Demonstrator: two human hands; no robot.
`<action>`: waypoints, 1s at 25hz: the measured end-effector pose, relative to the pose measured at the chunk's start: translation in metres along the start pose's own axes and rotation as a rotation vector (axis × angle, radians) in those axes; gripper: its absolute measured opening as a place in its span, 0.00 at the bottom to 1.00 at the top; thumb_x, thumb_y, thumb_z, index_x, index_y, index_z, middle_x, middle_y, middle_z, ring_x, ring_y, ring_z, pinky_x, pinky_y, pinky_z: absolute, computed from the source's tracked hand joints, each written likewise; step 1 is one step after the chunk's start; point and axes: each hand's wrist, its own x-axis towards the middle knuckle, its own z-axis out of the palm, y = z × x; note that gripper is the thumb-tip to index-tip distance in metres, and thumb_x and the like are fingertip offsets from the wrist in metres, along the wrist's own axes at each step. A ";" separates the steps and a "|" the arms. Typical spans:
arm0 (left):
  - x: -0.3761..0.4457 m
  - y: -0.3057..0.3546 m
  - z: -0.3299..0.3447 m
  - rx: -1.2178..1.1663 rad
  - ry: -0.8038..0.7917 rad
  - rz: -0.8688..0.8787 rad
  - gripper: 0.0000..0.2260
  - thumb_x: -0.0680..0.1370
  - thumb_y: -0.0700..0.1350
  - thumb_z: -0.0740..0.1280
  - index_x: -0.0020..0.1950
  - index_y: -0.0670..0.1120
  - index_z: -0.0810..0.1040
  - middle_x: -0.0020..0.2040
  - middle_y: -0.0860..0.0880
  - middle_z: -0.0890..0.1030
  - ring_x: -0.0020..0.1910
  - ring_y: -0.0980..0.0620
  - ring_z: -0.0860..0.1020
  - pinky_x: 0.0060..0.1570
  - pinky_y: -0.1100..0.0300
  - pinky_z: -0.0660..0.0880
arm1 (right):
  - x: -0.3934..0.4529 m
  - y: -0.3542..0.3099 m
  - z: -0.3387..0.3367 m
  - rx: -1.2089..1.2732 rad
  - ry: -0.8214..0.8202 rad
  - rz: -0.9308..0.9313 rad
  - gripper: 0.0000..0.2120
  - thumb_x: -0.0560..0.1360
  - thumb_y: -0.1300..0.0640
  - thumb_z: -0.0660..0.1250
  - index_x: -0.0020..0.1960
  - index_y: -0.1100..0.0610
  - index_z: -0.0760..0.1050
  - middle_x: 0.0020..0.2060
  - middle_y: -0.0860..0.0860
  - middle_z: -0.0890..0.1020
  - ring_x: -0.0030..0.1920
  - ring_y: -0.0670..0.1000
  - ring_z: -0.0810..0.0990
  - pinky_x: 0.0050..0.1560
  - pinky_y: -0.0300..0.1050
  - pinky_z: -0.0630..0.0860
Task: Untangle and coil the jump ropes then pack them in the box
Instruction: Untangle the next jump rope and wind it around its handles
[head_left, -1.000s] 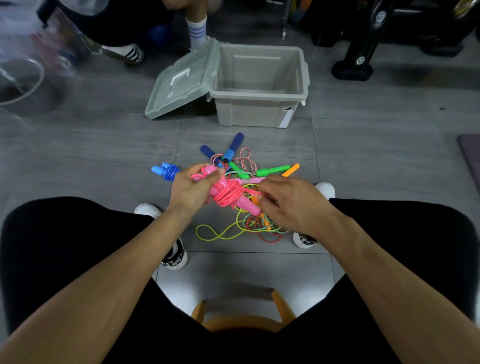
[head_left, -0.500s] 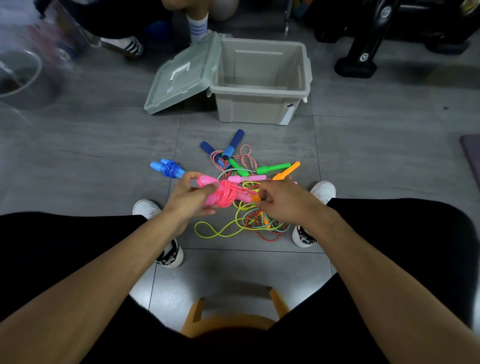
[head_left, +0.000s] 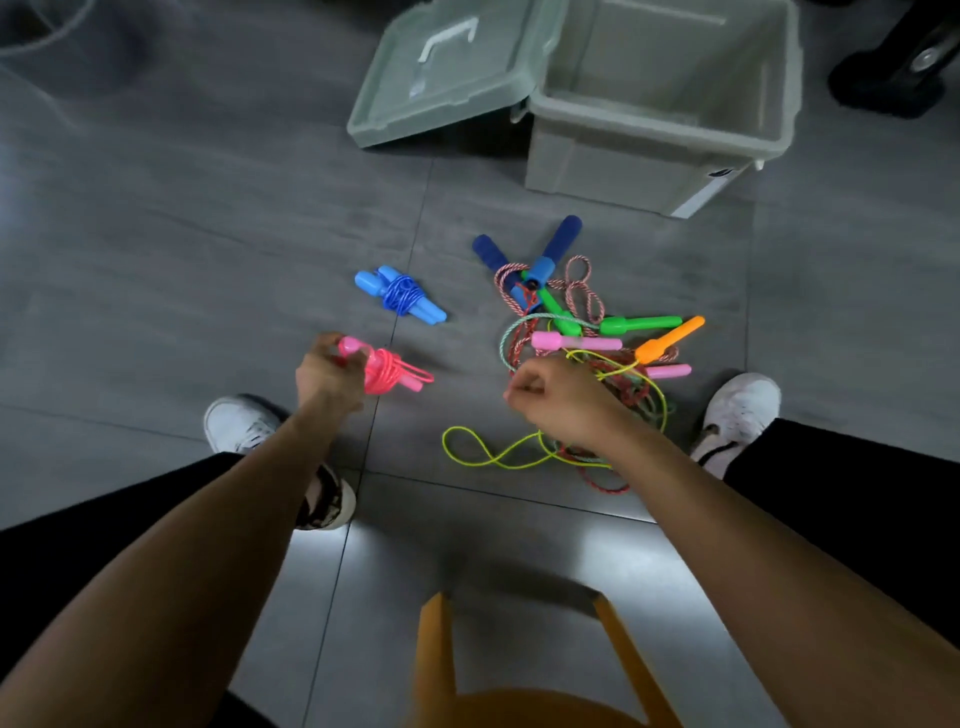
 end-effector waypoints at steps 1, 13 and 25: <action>0.017 -0.005 0.001 0.028 -0.006 0.002 0.10 0.77 0.48 0.67 0.58 0.50 0.76 0.48 0.47 0.79 0.33 0.48 0.79 0.26 0.50 0.80 | 0.012 0.002 0.010 0.022 -0.011 0.017 0.04 0.74 0.54 0.67 0.45 0.53 0.79 0.41 0.48 0.82 0.45 0.49 0.79 0.45 0.41 0.73; 0.057 -0.019 0.018 0.272 -0.043 0.662 0.08 0.70 0.40 0.63 0.42 0.42 0.81 0.41 0.45 0.84 0.40 0.46 0.81 0.43 0.60 0.73 | 0.050 0.040 0.044 0.194 0.024 0.160 0.02 0.73 0.57 0.68 0.43 0.51 0.78 0.36 0.46 0.81 0.41 0.49 0.81 0.46 0.43 0.75; -0.060 0.008 0.185 0.389 -0.535 0.742 0.09 0.74 0.44 0.63 0.50 0.48 0.82 0.47 0.47 0.84 0.45 0.46 0.82 0.46 0.52 0.78 | -0.043 0.165 -0.005 0.281 0.276 0.415 0.04 0.73 0.59 0.68 0.47 0.55 0.81 0.39 0.47 0.82 0.42 0.45 0.80 0.41 0.36 0.72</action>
